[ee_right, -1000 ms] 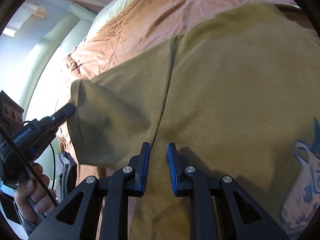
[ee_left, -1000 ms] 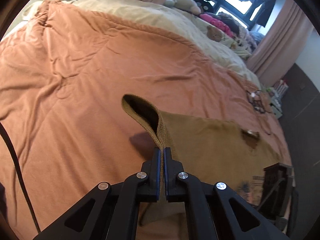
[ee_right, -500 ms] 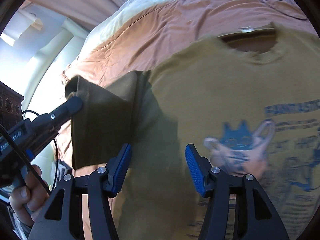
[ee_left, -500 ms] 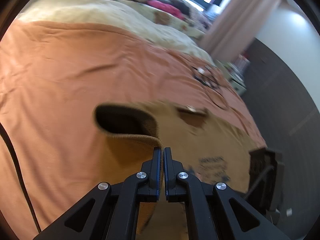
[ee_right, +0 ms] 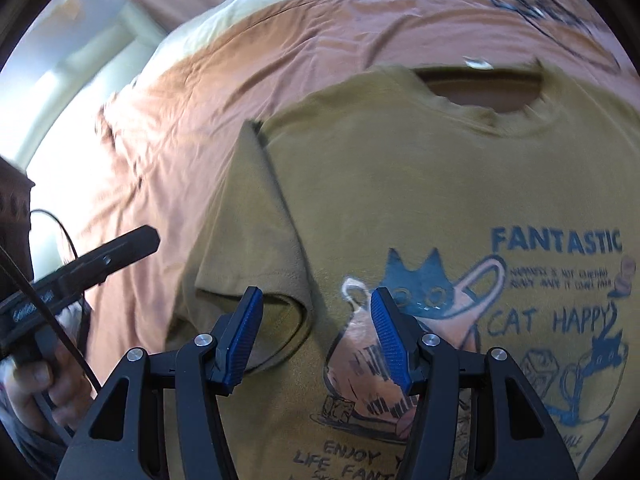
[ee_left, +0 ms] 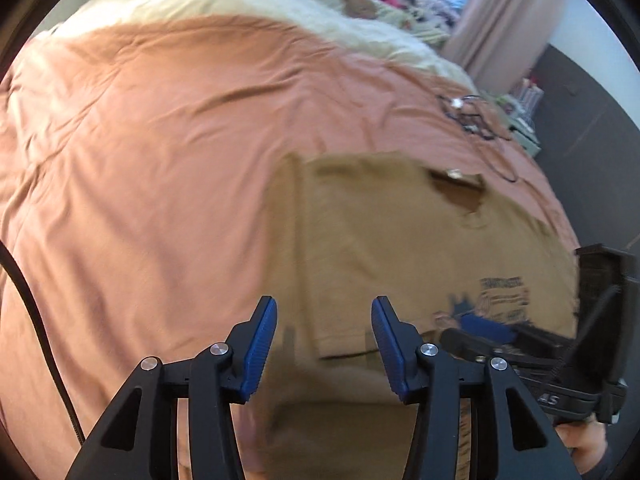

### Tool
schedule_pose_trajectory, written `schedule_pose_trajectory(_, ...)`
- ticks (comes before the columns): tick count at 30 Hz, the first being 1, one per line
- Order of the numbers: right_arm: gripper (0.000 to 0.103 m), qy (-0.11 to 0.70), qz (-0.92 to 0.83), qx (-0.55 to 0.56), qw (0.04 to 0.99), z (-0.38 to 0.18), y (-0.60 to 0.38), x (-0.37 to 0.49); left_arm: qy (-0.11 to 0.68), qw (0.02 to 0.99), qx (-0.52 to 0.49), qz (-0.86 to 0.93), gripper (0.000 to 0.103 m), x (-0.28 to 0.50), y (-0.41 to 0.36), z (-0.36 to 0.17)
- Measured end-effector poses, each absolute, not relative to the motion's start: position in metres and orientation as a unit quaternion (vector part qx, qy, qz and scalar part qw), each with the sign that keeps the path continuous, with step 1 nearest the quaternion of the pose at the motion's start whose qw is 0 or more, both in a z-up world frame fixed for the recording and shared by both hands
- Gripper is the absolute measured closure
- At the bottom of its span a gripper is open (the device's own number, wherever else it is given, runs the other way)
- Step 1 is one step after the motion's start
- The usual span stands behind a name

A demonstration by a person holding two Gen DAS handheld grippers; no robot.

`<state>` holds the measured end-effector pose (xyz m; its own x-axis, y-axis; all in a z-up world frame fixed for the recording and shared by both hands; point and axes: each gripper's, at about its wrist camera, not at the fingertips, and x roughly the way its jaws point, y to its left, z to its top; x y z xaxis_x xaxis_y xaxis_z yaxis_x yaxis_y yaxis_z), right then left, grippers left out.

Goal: Fold small clothes

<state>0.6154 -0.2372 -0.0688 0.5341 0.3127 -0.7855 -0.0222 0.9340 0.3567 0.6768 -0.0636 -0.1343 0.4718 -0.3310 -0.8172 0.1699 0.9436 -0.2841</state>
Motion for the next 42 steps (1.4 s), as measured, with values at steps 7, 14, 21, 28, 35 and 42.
schedule_pose_trajectory(7, 0.042, 0.499, 0.091, 0.022, 0.862, -0.077, -0.188, 0.627, 0.538, 0.834, -0.048, -0.113, 0.052, 0.663, -0.043, -0.172)
schedule_pose_trajectory(14, 0.042, 0.493, 0.062, -0.043, 0.867, -0.084, -0.161, 0.653, 0.548, 0.828, -0.036, -0.11, 0.052, 0.654, -0.036, -0.192)
schedule_pose_trajectory(21, 0.042, 0.47, 0.01, 0.022, 0.882, -0.083, -0.2, 0.675, 0.546, 0.83, -0.03, -0.112, 0.052, 0.653, -0.036, -0.193)
schedule_pose_trajectory(28, 0.05, 0.456, -0.04, 0.095, 0.884, -0.089, -0.251, 0.662, 0.544, 0.832, -0.021, -0.108, 0.052, 0.654, -0.041, -0.193)
schedule_pose_trajectory(35, 0.051, 0.458, 0.041, 0.208, 0.863, -0.094, -0.273, 0.641, 0.543, 0.832, -0.026, -0.11, 0.052, 0.648, -0.041, -0.188)
schedule_pose_trajectory(42, 0.074, 0.483, 0.105, 0.285, 0.821, -0.116, -0.267, 0.652, 0.551, 0.827, 0.004, -0.114, 0.052, 0.634, -0.045, -0.187)
